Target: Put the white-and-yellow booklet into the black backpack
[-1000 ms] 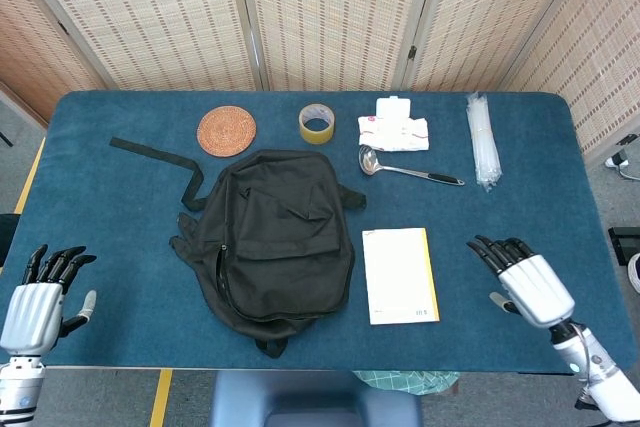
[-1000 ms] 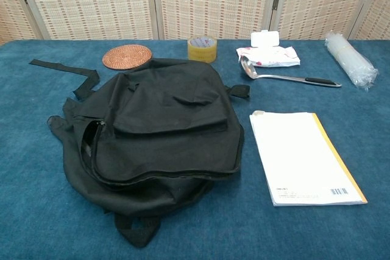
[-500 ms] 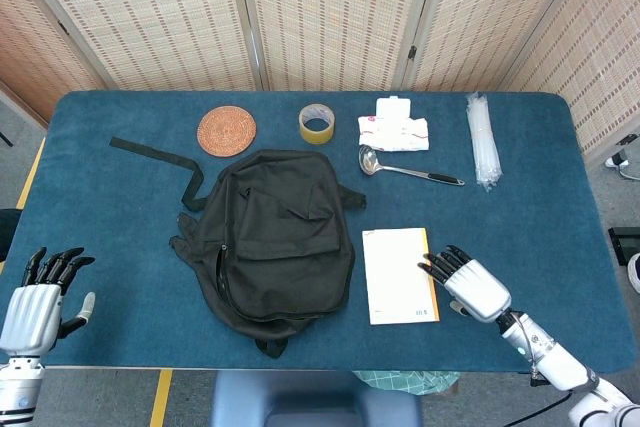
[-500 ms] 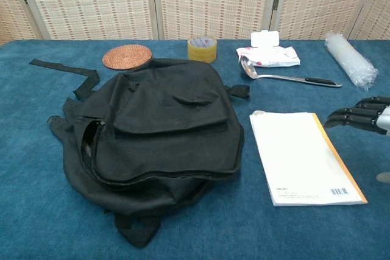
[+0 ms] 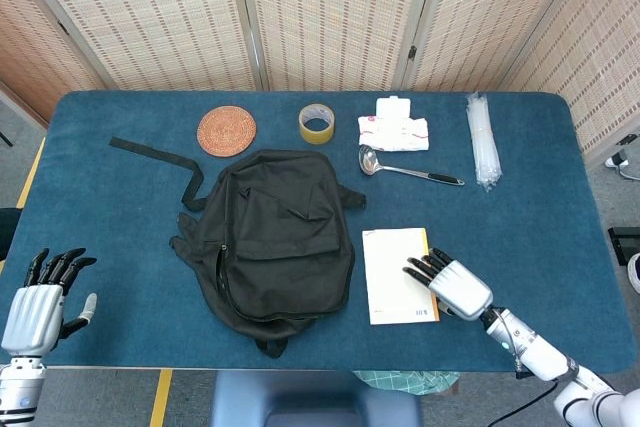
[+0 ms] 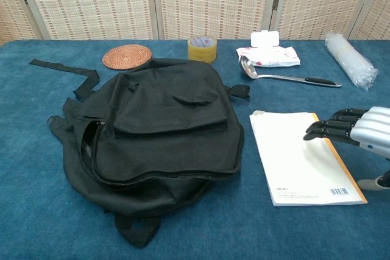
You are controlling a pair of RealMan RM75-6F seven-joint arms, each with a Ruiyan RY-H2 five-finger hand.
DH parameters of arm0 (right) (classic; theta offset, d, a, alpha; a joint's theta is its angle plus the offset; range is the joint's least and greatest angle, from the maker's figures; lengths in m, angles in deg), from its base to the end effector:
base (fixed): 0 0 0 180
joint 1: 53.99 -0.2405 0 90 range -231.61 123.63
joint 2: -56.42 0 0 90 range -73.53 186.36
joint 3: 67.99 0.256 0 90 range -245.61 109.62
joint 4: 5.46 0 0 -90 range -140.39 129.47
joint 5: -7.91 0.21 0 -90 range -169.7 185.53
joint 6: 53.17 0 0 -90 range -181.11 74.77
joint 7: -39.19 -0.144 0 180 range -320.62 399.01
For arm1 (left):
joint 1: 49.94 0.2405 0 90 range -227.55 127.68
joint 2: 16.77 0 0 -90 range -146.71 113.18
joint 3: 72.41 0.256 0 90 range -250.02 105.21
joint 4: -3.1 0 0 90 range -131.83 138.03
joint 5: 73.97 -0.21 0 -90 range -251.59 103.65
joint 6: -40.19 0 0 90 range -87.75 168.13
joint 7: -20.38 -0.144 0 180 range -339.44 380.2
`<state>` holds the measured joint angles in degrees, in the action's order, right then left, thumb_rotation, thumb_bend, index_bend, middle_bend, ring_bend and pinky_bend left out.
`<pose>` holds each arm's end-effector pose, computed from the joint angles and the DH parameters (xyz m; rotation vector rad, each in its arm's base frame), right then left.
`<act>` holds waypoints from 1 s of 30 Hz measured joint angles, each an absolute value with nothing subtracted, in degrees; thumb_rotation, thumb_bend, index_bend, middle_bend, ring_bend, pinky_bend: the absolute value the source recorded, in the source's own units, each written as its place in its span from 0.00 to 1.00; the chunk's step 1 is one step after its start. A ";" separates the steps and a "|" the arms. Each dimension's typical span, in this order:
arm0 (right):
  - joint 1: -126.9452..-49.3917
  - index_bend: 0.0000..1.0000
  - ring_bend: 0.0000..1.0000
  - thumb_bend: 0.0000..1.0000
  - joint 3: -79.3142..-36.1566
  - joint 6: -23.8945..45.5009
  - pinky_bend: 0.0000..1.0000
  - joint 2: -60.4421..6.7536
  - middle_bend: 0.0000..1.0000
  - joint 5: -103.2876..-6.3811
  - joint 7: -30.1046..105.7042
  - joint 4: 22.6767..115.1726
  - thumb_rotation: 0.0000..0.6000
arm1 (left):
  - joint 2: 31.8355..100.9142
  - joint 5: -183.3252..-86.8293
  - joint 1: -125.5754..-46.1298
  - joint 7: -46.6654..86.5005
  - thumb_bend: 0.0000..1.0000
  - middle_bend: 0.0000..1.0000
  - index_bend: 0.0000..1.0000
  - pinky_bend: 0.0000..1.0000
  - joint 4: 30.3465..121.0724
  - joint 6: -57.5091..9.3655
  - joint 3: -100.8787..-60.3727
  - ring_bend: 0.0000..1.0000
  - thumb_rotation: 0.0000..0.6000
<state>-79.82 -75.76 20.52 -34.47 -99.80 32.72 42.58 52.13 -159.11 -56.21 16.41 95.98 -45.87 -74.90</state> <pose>-0.3055 -0.2606 0.0043 2.1865 -0.4912 0.8225 -0.2983 0.1863 0.1336 -1.3782 -0.9080 -0.9410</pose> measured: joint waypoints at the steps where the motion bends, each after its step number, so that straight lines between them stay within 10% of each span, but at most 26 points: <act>1: -79.88 0.19 0.22 0.13 -75.89 20.35 0.17 -34.47 0.17 -99.69 32.84 42.58 1.00 | 52.16 -159.13 -56.20 16.48 0.47 0.19 0.27 0.00 95.92 -45.83 -74.89 0.18 1.00; 30: -81.65 0.35 0.37 0.34 -73.98 29.06 0.37 -42.69 0.32 -98.44 29.36 36.53 1.00 | 52.20 -159.22 -55.79 18.04 0.47 0.19 0.27 0.00 94.95 -45.78 -75.20 0.18 1.00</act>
